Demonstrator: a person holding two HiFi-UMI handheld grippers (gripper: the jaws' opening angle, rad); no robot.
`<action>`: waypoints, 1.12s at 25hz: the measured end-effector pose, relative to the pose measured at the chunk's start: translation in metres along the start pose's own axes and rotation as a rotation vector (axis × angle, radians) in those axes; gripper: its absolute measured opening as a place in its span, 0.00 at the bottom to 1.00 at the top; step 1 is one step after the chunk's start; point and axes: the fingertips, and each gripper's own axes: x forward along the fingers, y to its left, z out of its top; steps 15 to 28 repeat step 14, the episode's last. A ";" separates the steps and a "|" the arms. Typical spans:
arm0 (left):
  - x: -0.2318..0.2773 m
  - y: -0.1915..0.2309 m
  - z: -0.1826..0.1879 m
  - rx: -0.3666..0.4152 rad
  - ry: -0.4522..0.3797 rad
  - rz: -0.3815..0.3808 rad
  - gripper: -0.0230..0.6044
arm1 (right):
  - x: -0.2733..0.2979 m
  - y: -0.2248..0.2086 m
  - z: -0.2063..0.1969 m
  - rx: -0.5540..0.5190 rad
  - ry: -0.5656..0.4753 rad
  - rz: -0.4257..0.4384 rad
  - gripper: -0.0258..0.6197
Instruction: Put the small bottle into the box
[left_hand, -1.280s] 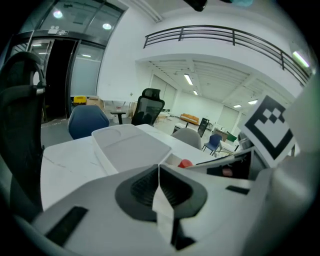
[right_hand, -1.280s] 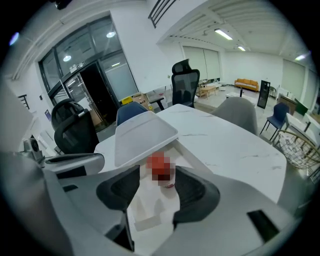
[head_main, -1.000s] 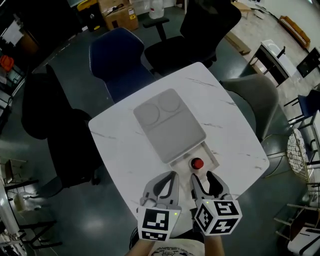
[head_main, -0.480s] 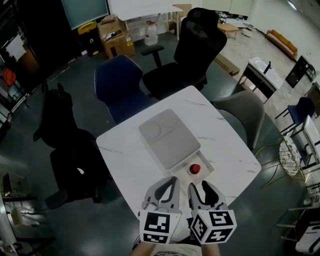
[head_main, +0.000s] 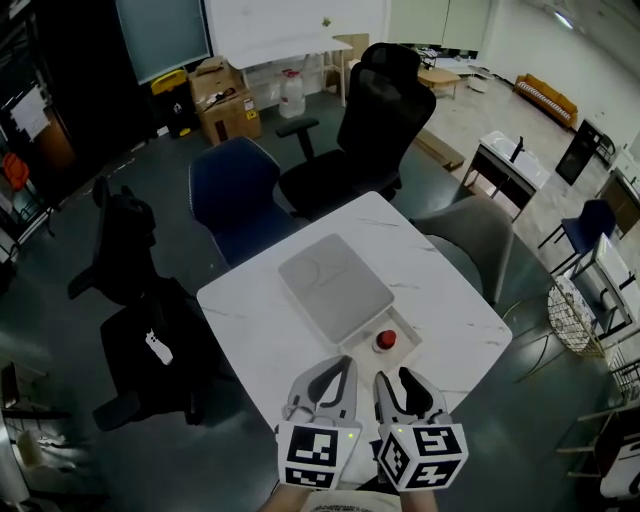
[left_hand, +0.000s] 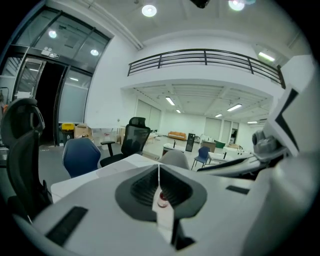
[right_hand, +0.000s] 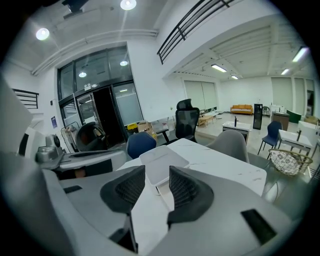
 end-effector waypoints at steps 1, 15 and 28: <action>-0.002 -0.001 0.001 0.003 -0.004 -0.003 0.07 | -0.002 0.001 0.000 -0.001 -0.004 -0.001 0.29; -0.026 -0.013 0.009 0.026 -0.036 -0.017 0.07 | -0.026 0.012 0.005 -0.006 -0.044 -0.012 0.28; -0.026 -0.013 0.009 0.026 -0.036 -0.017 0.07 | -0.026 0.012 0.005 -0.006 -0.044 -0.012 0.28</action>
